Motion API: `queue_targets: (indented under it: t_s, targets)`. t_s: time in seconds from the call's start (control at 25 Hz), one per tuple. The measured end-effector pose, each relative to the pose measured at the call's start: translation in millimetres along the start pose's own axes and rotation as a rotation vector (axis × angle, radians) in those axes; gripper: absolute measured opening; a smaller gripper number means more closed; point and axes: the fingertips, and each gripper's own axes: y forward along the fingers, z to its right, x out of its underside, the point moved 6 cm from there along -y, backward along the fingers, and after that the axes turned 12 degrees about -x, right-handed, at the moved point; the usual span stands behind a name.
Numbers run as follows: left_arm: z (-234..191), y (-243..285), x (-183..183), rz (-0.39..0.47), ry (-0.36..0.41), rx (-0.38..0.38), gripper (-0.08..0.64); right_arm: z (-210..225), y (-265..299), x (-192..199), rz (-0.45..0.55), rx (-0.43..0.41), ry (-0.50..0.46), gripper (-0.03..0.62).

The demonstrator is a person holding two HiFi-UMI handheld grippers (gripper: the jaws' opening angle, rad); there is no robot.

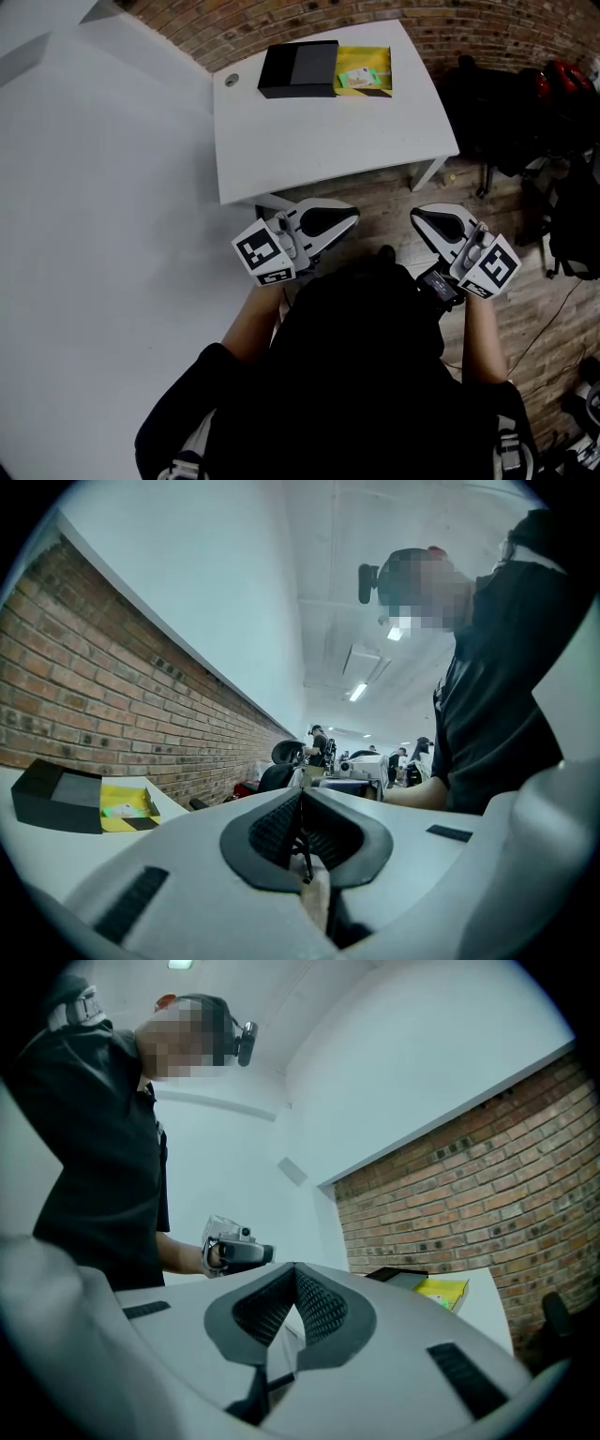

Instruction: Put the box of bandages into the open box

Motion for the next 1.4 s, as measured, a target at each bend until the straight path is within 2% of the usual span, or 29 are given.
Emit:
queue_targets:
  t_s: [0.12,0.32,0.68,0.84,1.04,1.4]
  targets:
    - [0,-21,0,0.020,-0.002,0.026,0.016,-21,16,2,-0.015,0.021,0.004,0.005]
    - [0,-71,2,0.055,-0.005,0.049,0.015,-55,45,-4,0.047,0.072,0.021,0.005]
    - [14,-137,29,0.073,-0.054,0.083,0.015,-128,91,14,0.000,0.105,0.019,0.005]
    - [27,-143,42,0.072,-0.075,0.127,0.017,-154,94,20,-0.023,0.129,0.007,0.005]
    - [46,-135,44,0.083,-0.059,0.173,0.016,-173,77,23,-0.026,0.154,-0.008,0.005]
    - [79,-116,42,0.061,-0.039,0.167,0.016,-185,39,9,0.006,0.160,-0.073,0.005]
